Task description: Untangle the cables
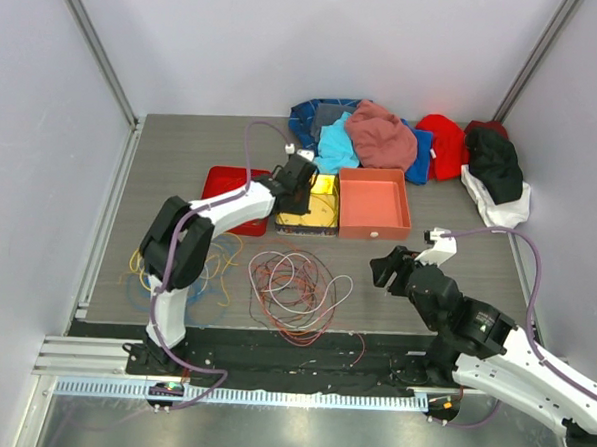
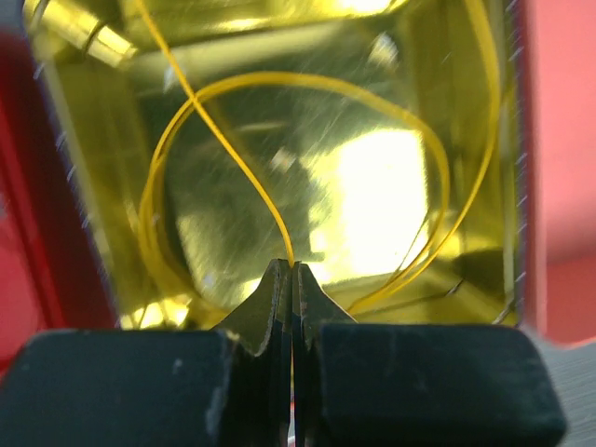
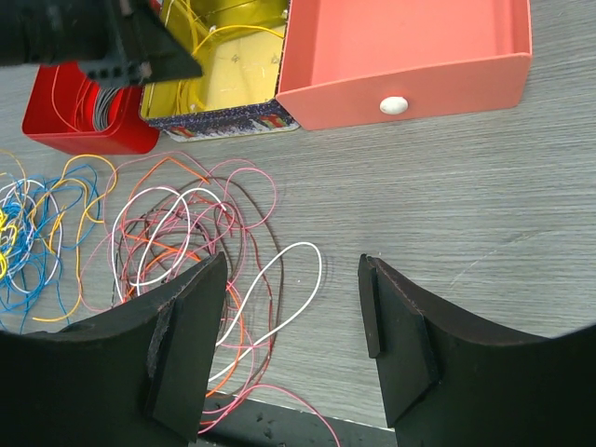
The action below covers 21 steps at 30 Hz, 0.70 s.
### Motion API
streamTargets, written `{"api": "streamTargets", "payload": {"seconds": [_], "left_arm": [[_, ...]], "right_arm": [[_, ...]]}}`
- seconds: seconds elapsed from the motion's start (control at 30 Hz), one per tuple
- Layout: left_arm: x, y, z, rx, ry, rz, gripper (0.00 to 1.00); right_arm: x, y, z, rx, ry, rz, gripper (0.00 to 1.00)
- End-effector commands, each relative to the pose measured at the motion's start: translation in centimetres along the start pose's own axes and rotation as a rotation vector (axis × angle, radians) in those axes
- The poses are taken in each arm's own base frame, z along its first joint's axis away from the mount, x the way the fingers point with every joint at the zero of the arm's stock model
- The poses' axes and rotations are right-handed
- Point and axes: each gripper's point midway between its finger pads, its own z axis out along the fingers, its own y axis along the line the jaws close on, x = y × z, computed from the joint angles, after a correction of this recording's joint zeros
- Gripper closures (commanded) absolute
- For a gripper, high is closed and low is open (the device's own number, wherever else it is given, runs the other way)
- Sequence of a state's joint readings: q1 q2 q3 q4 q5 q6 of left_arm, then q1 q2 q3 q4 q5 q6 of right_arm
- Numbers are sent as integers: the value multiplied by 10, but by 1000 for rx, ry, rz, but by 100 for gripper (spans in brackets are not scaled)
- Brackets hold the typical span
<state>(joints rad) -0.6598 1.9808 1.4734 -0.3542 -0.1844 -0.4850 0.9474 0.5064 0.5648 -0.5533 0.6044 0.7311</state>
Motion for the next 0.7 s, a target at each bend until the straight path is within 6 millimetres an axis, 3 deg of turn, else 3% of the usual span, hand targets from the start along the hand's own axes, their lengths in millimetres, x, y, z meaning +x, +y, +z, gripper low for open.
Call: {"api": "streamTargets", "payload": {"seconds": [0.0,0.03,0.07,0.17,0.3,0.47,0.67], "left_arm": [[-45,3,-65,12,-188,-5,100],[-50,3,-76,16,-209,-5,100],[-64,1,-101,32,-267,-5,100],[-73,-3,-136,58,-318,8,100],[-67,-8,-158,70,-331,18,100],[-55,-17,-169,93,-335,25,100],[-52,-20,-152,79,-309,33,100]], "right_arm": [[-8,7,0,-28,-32,17,34],[-7,7,0,-28,-32,18,34],[-7,6,0,-27,-33,15,34],[-7,7,1,-25,-32,13,34],[-7,9,1,-35,-33,21,34],[-6,10,1,-43,-30,28,34],[-6,8,0,-39,-33,24,34]]}}
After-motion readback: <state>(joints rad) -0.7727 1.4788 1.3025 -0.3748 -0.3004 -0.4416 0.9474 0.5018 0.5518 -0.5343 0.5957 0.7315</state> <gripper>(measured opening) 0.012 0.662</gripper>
